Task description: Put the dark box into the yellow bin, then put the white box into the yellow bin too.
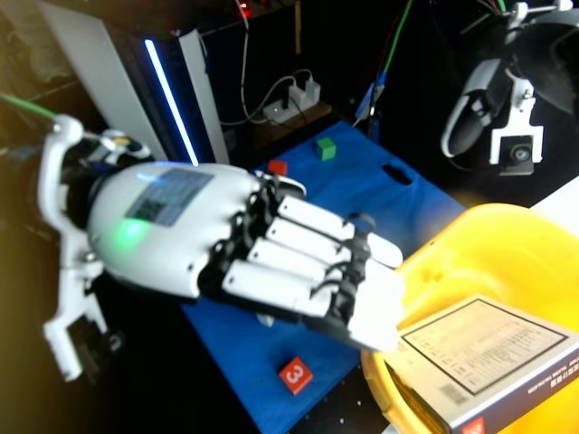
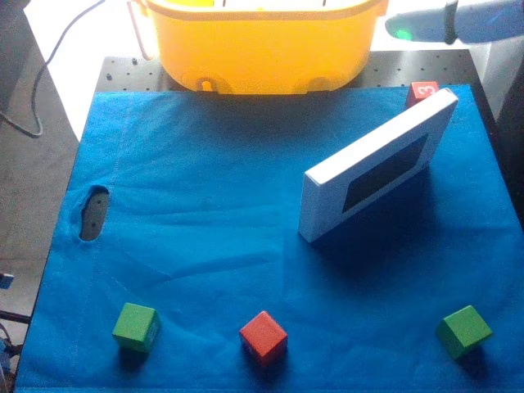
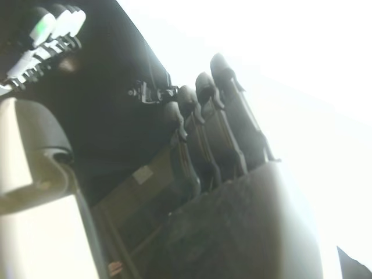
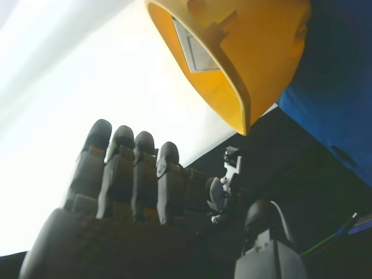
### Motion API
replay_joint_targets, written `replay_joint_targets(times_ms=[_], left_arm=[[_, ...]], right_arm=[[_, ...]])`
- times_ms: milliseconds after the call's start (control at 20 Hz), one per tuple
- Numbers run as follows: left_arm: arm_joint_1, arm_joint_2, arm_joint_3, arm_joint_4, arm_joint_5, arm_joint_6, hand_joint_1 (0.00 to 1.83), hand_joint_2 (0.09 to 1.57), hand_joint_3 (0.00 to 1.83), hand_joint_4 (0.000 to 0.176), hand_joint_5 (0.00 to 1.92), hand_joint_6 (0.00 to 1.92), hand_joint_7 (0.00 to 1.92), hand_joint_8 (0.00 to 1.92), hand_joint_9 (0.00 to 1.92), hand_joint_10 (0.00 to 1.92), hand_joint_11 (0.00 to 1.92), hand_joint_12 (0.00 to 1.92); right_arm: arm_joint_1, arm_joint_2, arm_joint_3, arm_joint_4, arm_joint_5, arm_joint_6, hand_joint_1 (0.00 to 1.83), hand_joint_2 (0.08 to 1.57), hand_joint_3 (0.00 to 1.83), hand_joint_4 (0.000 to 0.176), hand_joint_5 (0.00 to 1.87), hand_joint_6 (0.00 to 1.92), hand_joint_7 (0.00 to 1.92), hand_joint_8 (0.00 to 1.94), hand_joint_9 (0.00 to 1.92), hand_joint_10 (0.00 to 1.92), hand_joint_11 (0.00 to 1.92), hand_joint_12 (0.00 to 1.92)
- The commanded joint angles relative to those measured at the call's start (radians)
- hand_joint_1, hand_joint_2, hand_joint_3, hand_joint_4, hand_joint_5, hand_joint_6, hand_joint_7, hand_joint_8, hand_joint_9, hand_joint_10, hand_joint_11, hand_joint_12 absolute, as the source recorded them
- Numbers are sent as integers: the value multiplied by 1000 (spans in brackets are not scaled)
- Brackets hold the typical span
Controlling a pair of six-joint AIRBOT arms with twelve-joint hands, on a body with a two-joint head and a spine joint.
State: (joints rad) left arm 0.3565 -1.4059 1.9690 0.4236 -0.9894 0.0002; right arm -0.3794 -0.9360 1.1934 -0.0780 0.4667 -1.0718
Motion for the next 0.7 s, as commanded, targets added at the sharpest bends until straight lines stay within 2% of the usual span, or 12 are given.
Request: replay_joint_targets(times_ms=[0, 50, 100, 200, 250, 300, 450, 500, 650], left_arm=[[0, 13, -5, -66, -74, -7, 1292, 773, 0, 0, 576, 12, 571, 5, 530, 6, 534, 41], [7, 25, -17, -66, -66, -6, 1283, 784, 0, 0, 581, 12, 559, 0, 527, 4, 522, 34], [12, 37, -29, -66, -58, -5, 1286, 782, 0, 0, 584, 12, 560, 2, 529, 4, 518, 31], [22, 62, -50, -62, -46, -2, 1261, 777, 0, 0, 584, 6, 563, 2, 530, 2, 520, 29], [23, 73, -61, -57, -41, 2, 1261, 777, 0, 0, 584, 6, 563, 2, 530, 2, 520, 29], [25, 88, -77, -53, -31, 15, 1245, 785, 1, 0, 541, 0, 559, 1, 521, 0, 487, 13], [39, 108, -95, -50, -23, 22, 1280, 772, 0, 0, 534, 0, 561, 2, 513, 0, 477, 9], [48, 108, -96, -51, -19, 23, 1291, 776, 0, 0, 511, 0, 555, 3, 511, 2, 480, 9], [65, 109, -100, -52, -14, 23, 1320, 770, 0, 0, 511, 3, 563, 5, 511, 2, 472, 5]], right_arm=[[5, 11, -6, 13, 116, 1, 172, 933, 0, 49, 231, 0, 247, 1, 189, 1, 0, 373], [-3, 20, -17, 13, 116, 2, 183, 903, 0, 53, 205, 0, 234, 1, 181, 1, 0, 333], [-10, 27, -26, 13, 116, 7, 190, 879, 0, 64, 184, 0, 234, 2, 187, 3, 0, 326], [-23, 43, -48, 13, 116, 14, 236, 795, 0, 22, 116, 1, 210, 0, 168, 1, 0, 264], [-27, 51, -59, 13, 116, 17, 236, 795, 0, 22, 116, 1, 210, 0, 168, 1, 0, 264], [-33, 63, -77, 13, 116, 18, 243, 791, 0, 0, 84, 0, 209, 0, 153, 0, 3, 257], [-41, 80, -112, 9, 116, 19, 269, 753, 0, 0, 91, 4, 243, 13, 214, 22, 79, 289], [-50, 87, -126, 2, 116, 19, 344, 768, 0, 0, 92, 4, 222, 2, 215, 17, 75, 291], [-73, 87, -143, -11, 116, 20, 346, 766, 0, 0, 97, 4, 233, 5, 201, 7, 91, 303]])
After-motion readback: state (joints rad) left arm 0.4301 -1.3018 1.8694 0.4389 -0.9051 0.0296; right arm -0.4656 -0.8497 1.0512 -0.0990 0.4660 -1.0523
